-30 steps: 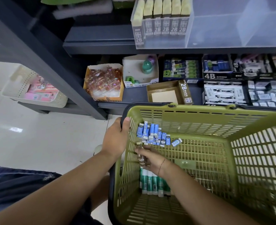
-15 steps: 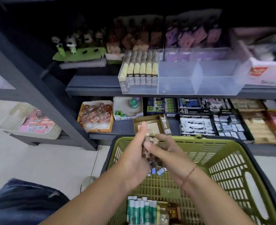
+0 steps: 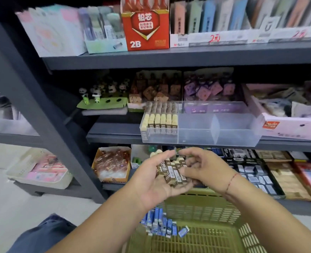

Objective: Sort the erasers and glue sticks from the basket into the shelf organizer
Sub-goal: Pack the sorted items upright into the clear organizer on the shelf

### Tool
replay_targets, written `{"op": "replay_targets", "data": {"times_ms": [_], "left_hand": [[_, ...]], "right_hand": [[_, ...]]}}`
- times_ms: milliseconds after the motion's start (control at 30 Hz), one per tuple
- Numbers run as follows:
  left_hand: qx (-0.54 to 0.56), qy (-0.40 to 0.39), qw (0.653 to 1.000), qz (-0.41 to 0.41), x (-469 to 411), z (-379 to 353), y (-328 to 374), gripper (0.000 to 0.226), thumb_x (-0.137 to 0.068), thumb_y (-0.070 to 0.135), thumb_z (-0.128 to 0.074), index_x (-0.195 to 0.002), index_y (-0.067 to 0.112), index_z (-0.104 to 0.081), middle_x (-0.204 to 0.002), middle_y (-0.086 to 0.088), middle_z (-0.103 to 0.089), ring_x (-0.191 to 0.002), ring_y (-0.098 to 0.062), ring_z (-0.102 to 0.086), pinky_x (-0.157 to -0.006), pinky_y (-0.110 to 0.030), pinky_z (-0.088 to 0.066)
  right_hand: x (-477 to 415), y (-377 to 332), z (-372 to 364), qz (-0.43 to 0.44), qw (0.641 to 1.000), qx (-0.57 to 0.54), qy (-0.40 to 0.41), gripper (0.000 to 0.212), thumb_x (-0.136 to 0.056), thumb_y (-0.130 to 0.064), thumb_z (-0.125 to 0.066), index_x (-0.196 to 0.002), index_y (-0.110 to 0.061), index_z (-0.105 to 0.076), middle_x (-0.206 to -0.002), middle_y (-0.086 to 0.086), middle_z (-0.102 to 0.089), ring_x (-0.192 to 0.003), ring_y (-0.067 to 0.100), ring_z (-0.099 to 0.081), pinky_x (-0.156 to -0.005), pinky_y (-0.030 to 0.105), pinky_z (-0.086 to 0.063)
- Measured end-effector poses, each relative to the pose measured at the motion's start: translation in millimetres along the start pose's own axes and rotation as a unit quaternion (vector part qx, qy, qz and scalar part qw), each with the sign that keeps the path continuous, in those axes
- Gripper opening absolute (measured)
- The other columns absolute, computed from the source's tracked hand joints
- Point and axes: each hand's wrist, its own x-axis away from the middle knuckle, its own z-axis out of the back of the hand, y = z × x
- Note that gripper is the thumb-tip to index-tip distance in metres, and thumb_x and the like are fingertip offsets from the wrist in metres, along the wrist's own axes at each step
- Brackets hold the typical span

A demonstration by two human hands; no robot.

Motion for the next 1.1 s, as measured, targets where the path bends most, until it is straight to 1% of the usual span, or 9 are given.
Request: {"op": "replay_targets", "data": {"times_ms": [100, 233, 433, 500, 567, 633, 767, 933, 1100], "left_hand": [[-0.008, -0.002, 1.000, 0.010, -4, -1, 12, 0.016, -0.066, 0.015, -0.071, -0.072, 0.002, -0.076, -0.091, -0.021, -0.070, -0.083, -0.035, -0.063, -0.090, -0.054, -0.048], [0.003, -0.005, 1.000, 0.003, -8, -3, 28, 0.017, -0.061, 0.012, -0.073, -0.072, 0.000, -0.076, -0.099, -0.022, -0.068, -0.083, -0.037, -0.064, -0.087, -0.054, -0.050], [0.080, 0.013, 0.996, -0.025, -12, 7, 41, 0.074, -0.038, 0.006, -0.082, -0.110, 0.001, -0.069, -0.118, -0.026, -0.063, -0.099, -0.040, -0.063, -0.081, -0.055, -0.054], [0.096, 0.015, 0.994, -0.040, -11, 10, 47, 0.067, -0.042, 0.006, -0.080, -0.107, -0.002, -0.069, -0.117, -0.026, -0.063, -0.102, -0.039, -0.063, -0.080, -0.054, -0.054], [0.111, 0.022, 0.992, -0.060, -9, 13, 56, 0.043, -0.052, 0.007, -0.074, -0.093, -0.005, -0.070, -0.111, -0.025, -0.066, -0.104, -0.037, -0.063, -0.083, -0.053, -0.052], [0.121, 0.035, 0.989, -0.080, -9, 17, 64, 0.032, -0.062, 0.007, -0.069, -0.091, -0.007, -0.069, -0.108, -0.025, -0.067, -0.103, -0.037, -0.064, -0.084, -0.052, -0.051], [0.142, 0.055, 0.983, -0.103, -10, 27, 75, 0.027, -0.086, 0.004, -0.060, -0.112, -0.005, -0.065, -0.107, -0.027, -0.068, -0.099, -0.040, -0.065, -0.087, -0.055, -0.051], [0.154, 0.058, 0.981, -0.106, -7, 36, 78, 0.029, -0.088, 0.002, -0.058, -0.116, -0.005, -0.061, -0.106, -0.030, -0.067, -0.097, -0.044, -0.066, -0.082, -0.056, -0.052], [0.149, 0.055, 0.980, -0.117, -3, 45, 80, 0.031, -0.090, -0.002, -0.054, -0.121, -0.003, -0.059, -0.106, -0.033, -0.066, -0.096, -0.046, -0.067, -0.081, -0.057, -0.053]], "right_hand": [[-13, -12, 8, 0.006, 0.999, 0.047, -0.026, 0.041, -0.078, -0.004, -0.074, -0.115, -0.017, -0.061, -0.086, 0.005, -0.054, -0.064, 0.008, -0.052, -0.059, 0.016, -0.046], [-31, -29, 13, -0.007, 0.999, -0.007, -0.039, 0.030, -0.081, 0.006, -0.066, -0.107, -0.007, -0.063, -0.074, 0.008, -0.054, -0.044, 0.004, -0.047, -0.040, 0.015, -0.035], [-58, -54, 11, 0.021, 1.000, -0.004, 0.001, 0.016, -0.085, 0.002, -0.061, -0.094, -0.011, -0.059, -0.066, 0.002, -0.056, -0.046, 0.008, -0.047, -0.040, 0.018, -0.034], [-71, -65, 13, 0.058, 0.998, -0.032, 0.023, 0.014, -0.086, 0.001, -0.063, -0.092, -0.011, -0.059, -0.064, 0.002, -0.058, -0.047, 0.007, -0.051, -0.042, 0.018, -0.039], [-87, -73, 15, 0.121, 0.990, -0.034, 0.064, 0.015, -0.085, 0.001, -0.066, -0.090, -0.012, -0.060, -0.067, 0.005, -0.059, -0.052, 0.008, -0.054, -0.047, 0.018, -0.044], [-105, -77, 11, 0.182, 0.977, 0.041, 0.102, 0.017, -0.081, 0.000, -0.070, -0.090, -0.013, -0.063, -0.072, 0.005, -0.059, -0.058, 0.010, -0.053, -0.056, 0.018, -0.048], [-130, -79, -3, 0.252, 0.928, 0.248, 0.118, 0.016, -0.078, -0.011, -0.075, -0.092, -0.018, -0.070, -0.072, -0.011, -0.058, -0.064, 0.004, -0.051, -0.068, 0.013, -0.045], [-143, -75, -12, 0.270, 0.892, 0.353, 0.083, 0.010, -0.080, -0.014, -0.073, -0.090, -0.017, -0.072, -0.074, -0.013, -0.060, -0.065, -0.001, -0.053, -0.063, 0.009, -0.040], [-147, -76, -18, 0.282, 0.849, 0.444, 0.054, 0.010, -0.082, -0.015, -0.070, -0.092, -0.015, -0.068, -0.083, -0.008, -0.057, -0.075, 0.009, -0.054, -0.068, 0.017, -0.039]]}}
